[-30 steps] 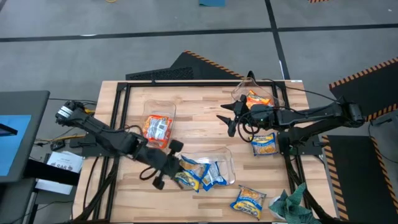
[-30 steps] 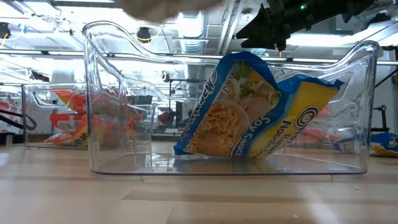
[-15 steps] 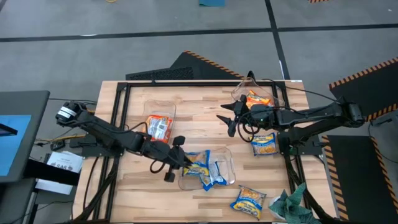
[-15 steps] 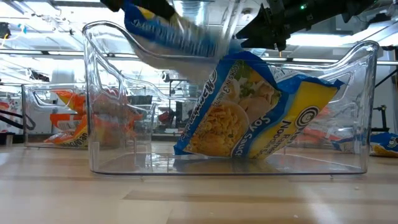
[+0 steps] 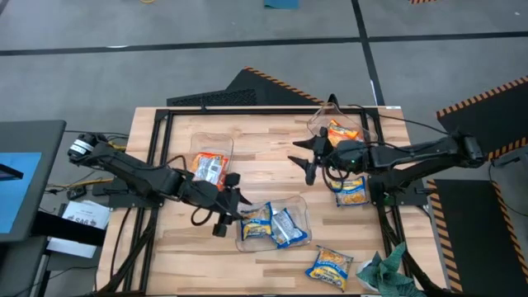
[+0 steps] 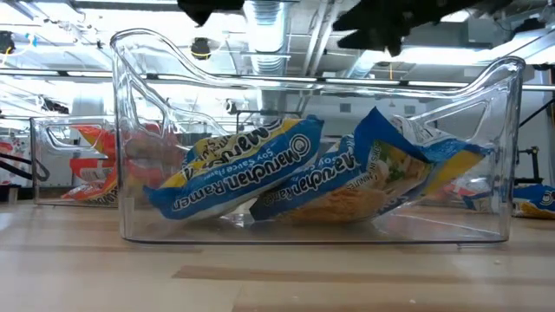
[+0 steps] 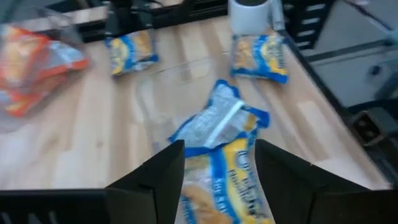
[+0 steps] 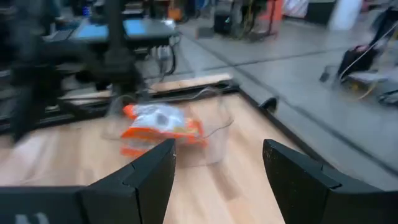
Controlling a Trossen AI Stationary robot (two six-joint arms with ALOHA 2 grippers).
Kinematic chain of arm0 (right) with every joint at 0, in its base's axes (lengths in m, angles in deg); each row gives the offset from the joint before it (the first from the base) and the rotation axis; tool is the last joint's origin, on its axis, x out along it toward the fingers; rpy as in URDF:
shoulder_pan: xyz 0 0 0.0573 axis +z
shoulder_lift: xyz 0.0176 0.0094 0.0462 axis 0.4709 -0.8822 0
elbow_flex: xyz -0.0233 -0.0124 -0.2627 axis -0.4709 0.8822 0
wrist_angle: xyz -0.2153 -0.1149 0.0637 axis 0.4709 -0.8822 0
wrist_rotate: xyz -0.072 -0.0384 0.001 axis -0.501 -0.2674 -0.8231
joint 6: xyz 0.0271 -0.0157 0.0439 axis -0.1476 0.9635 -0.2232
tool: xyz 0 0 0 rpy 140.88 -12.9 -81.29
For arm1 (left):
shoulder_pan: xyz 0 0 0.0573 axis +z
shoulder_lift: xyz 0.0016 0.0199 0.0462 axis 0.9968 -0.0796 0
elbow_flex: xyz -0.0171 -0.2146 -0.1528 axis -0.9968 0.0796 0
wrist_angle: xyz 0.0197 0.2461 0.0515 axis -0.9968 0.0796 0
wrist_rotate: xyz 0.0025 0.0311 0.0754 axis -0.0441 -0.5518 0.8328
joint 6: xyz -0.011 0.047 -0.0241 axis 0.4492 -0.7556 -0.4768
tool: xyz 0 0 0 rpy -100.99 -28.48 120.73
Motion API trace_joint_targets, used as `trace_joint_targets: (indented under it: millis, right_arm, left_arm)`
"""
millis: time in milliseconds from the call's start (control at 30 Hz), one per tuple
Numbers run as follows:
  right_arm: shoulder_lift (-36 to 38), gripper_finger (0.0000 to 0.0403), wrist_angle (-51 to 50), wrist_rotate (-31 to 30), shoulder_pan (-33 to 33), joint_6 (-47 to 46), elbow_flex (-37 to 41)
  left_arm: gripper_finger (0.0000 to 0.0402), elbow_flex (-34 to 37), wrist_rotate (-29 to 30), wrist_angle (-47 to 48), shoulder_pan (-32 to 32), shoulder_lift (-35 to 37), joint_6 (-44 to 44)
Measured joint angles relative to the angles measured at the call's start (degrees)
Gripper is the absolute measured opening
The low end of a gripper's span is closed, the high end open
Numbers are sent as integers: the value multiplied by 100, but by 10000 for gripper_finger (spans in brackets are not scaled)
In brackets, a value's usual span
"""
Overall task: Sort Maruchan noodles
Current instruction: Put the blue noodle pack into the bottom transparent bin
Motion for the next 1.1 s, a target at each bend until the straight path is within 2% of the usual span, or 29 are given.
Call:
trace_joint_targets:
  millis: [133, 233, 333, 500, 600, 833, 1000, 1100]
  right_arm:
    - [112, 264, -1551, -439, 269, -609, -316]
    - [110, 264, -3236, -793, 407, -1435, -631]
    - [96, 264, -4832, -573, 542, -2561, -753]
    - [-74, 264, -6667, 63, 871, -4532, -671]
    - [-311, 264, -7096, 150, 1051, -5294, -542]
    - [-1114, 264, -7112, 149, 1308, -6349, -243]
    - [-1871, 264, -7089, 164, 1407, -6784, -244]
    - [-2272, 264, -7046, 372, 1456, -6920, -244]
  left_arm:
    - [185, 578, 520, -735, -60, 431, -366]
    - [185, 1330, 495, -1836, -39, 808, -632]
    - [185, 2021, 473, -2825, 7, 1187, -679]
    - [185, 2467, 520, -2969, 12, 1841, -521]
    - [185, 2479, 533, -2857, 13, 2154, -330]
    - [185, 2479, 482, -2802, 4, 2392, -543]
    - [185, 2479, 484, -2729, 4, 2383, -740]
    - [185, 2482, 483, -2639, 4, 2377, -742]
